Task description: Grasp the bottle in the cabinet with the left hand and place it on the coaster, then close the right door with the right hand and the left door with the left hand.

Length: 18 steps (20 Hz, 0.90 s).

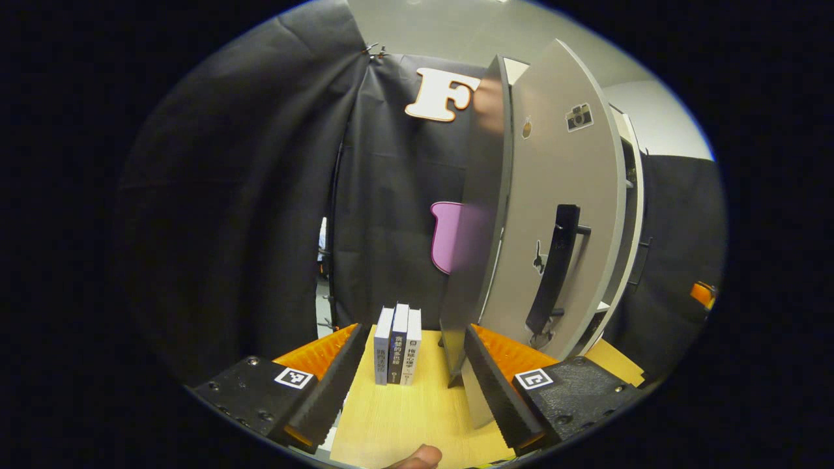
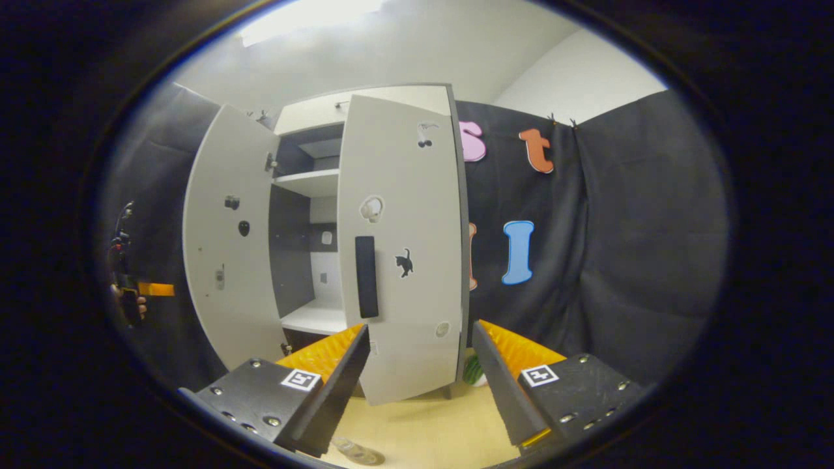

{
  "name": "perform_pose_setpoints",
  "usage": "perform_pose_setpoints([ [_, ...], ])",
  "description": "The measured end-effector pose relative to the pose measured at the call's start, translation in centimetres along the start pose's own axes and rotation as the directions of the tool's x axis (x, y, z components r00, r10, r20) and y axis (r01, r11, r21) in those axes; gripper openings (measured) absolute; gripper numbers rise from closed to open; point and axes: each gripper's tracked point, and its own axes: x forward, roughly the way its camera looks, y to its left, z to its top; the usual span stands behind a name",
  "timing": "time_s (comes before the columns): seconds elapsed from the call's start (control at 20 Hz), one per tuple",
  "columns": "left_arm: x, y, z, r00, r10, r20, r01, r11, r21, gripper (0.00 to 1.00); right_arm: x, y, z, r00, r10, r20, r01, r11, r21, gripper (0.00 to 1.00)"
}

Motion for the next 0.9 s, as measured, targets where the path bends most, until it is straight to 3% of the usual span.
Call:
perform_pose_setpoints([
  [0.05,0.6,-0.5,0.4,1.000,0.000,0.009,0.000,1.000,0.013,0.97,-1.0,-0.1,0.4,1.000,0.003,0.007,-0.003,1.000,0.000,0.93],
  [0.1,1.1,-1.0,1.0,1.000,0.002,0.019,-0.003,1.000,0.028,0.94,-2.0,-0.3,0.6,1.000,0.004,0.012,-0.004,1.000,0.001,0.99],
  [0.15,1.6,-1.3,1.4,1.000,0.013,0.026,-0.014,0.999,0.043,0.97,-2.9,-0.5,1.0,1.000,0.005,0.019,-0.005,1.000,0.005,0.97],
  [0.25,2.3,-1.7,2.0,0.999,0.039,0.027,-0.041,0.997,0.059,0.93,-4.6,-0.6,1.2,1.000,0.006,0.030,-0.007,1.000,0.013,0.93],
  [0.3,2.6,-2.5,2.5,0.999,0.035,0.031,-0.037,0.998,0.058,0.97,-5.7,-0.6,1.1,0.999,0.007,0.035,-0.007,1.000,0.020,0.93],
  [0.35,2.7,-2.9,2.6,0.999,0.030,0.034,-0.032,0.998,0.060,0.94,-6.6,-0.6,1.3,0.999,0.008,0.044,-0.009,1.000,0.023,0.93],
  [0.5,3.6,-5.6,3.7,0.999,-0.008,0.051,0.003,0.996,0.089,0.96,-9.4,-1.0,0.9,0.998,0.002,0.057,-0.003,1.000,0.027,0.96],
  [0.65,3.9,-6.2,4.5,0.997,0.018,0.080,-0.031,0.986,0.162,0.87,-11.2,0.6,0.4,0.996,0.057,0.062,-0.059,0.997,0.040,0.93],
  [0.75,3.8,-6.5,4.5,0.996,0.040,0.082,-0.052,0.986,0.161,0.85,-12.8,0.5,0.0,0.997,0.049,0.066,-0.052,0.998,0.042,1.00],
  [0.8,3.8,-6.7,4.3,0.996,0.043,0.074,-0.053,0.988,0.146,0.87,-13.0,0.7,-0.2,0.996,0.053,0.067,-0.056,0.997,0.046,0.96],
  [0.85,3.7,-7.1,4.1,0.997,0.041,0.065,-0.048,0.992,0.120,0.87,-13.3,1.3,-0.2,0.995,0.068,0.069,-0.073,0.995,0.062,0.99],
  [0.9,3.6,-7.5,3.7,0.998,0.036,0.050,-0.041,0.995,0.092,0.86,-13.2,2.1,-0.5,0.994,0.088,0.060,-0.093,0.993,0.078,0.93],
])
